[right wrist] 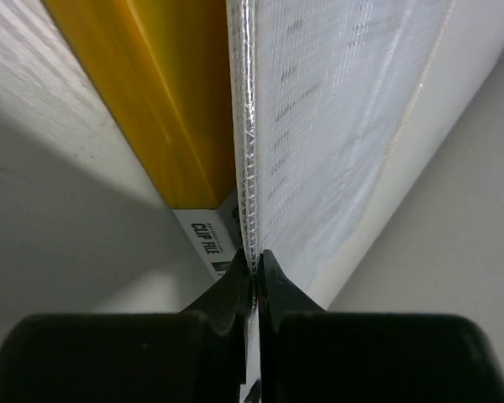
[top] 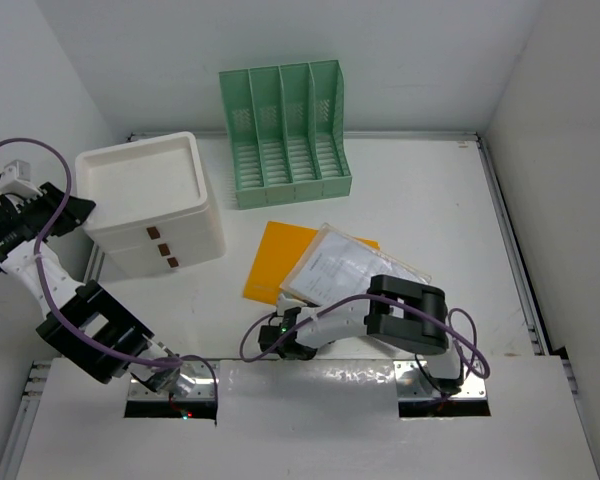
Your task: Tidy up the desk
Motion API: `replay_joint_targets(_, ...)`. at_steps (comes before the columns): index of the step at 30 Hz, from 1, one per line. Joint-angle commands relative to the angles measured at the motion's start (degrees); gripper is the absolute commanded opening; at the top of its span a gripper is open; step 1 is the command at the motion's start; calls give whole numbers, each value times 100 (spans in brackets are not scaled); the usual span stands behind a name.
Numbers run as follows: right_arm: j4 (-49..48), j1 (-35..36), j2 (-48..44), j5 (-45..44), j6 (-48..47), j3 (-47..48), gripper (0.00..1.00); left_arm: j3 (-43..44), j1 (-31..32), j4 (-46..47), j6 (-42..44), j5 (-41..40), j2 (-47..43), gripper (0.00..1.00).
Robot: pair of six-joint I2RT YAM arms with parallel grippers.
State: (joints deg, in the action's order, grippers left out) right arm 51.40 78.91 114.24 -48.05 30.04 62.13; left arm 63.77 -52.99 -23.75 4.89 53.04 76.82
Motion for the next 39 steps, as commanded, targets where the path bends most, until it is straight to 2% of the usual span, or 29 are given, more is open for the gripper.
replay_joint_targets(1, 642, 54, -129, -476, 265, 264, 0, -14, -36, -1184, 249, 339, 0, 33)
replay_joint_targets(3, 635, 45, -322, -826, 222, 282, 0, 91, -36, -1290, 547, 348, -35, 39)
replay_joint_targets(4, 530, 45, -453, -950, 65, 282, 0, 249, -36, -1438, 670, 339, -70, 49)
replay_joint_targets(6, 311, 45, -1024, -1353, -234, 273, 0, 460, -27, -1632, 1099, 278, -97, 59)
replay_joint_targets(7, -56, 36, -1261, -1460, -671, 230, 0, 731, -27, -1868, 1242, 243, -97, 67)
replay_joint_targets(8, -338, 28, -1533, -1548, -954, 186, 0, 881, -27, -1992, 1408, 181, -97, 70)
replay_joint_targets(9, -663, -25, -2154, -1532, -1313, 125, 0, 1170, -27, -2089, 1680, 163, -105, 73)
replay_joint_targets(10, -1423, -69, -2499, -1419, -1995, -50, 0, 1304, -27, -2282, 1787, 163, -114, 82)
replay_joint_targets(12, -2218, -305, -3550, -1042, -2580, -279, 0, 1680, -27, -2432, 2094, 224, -140, 89)
replay_joint_targets(13, -2874, -402, -3888, -465, -2956, -498, 0, 1796, -27, -2520, 2182, 277, -202, 94)
replay_joint_targets(16, -3521, -929, -4924, 827, -3329, -710, 0, 2122, 43, -2556, 2595, 855, -403, 97)
replay_joint_targets(18, -3575, -1201, -5200, 1235, -3408, -702, 0, 2279, 253, -2565, 3034, 1462, -562, 99)
replay_joint_targets(21, -3488, -1256, -5315, 1605, -3584, -571, 0, 2228, 1498, -2407, 3632, 1473, -1044, 100)
replay_joint_targets(22, -3409, -1256, -5254, 1719, -3576, -483, 0, 2123, 2233, -2250, 3677, 1473, -1350, 100)
replay_joint_targets(24, -3338, -1264, -5149, 1870, -3558, -395, 0, 1843, 2748, -2004, 3801, 1691, -1607, 100)
replay_joint_targets(26, -3338, -1282, -5026, 1887, -3575, -368, 0, 1928, 2917, -2212, 3828, 2453, -1530, 100)
replay_joint_targets(27, -3390, -1326, -4990, 1905, -3576, -377, 0, 1972, 3083, -2135, 3705, 2422, -1390, 100)
replay_joint_targets(30, -3469, -1396, -4911, 2071, -3558, -325, 0, 1833, 4565, -2002, 3519, 888, -1196, 100)
replay_joint_targets(31, -3487, -1405, -4902, 2081, -3575, -315, 0, 1780, 5396, -2081, 3598, 501, -1134, 100)
replay_joint_targets(32, -3496, -1414, -4876, 2089, -3584, -272, 0, 1719, 5727, -2360, 3964, 45, -1021, 100)
replay_joint_targets(33, -3496, -1423, -4867, 2089, -3593, -263, 0, 1701, 6043, -2528, 4237, -29, -976, 100)
replay_joint_targets(36, -3453, -1449, -4832, 2098, -3628, -228, 0, 1762, 6081, -3301, 5494, 259, -722, 100)
replay_joint_targets(39, -3426, -1458, -4840, 2098, -3655, -263, 0, 1613, 6090, -3251, 5962, 251, -624, 100)
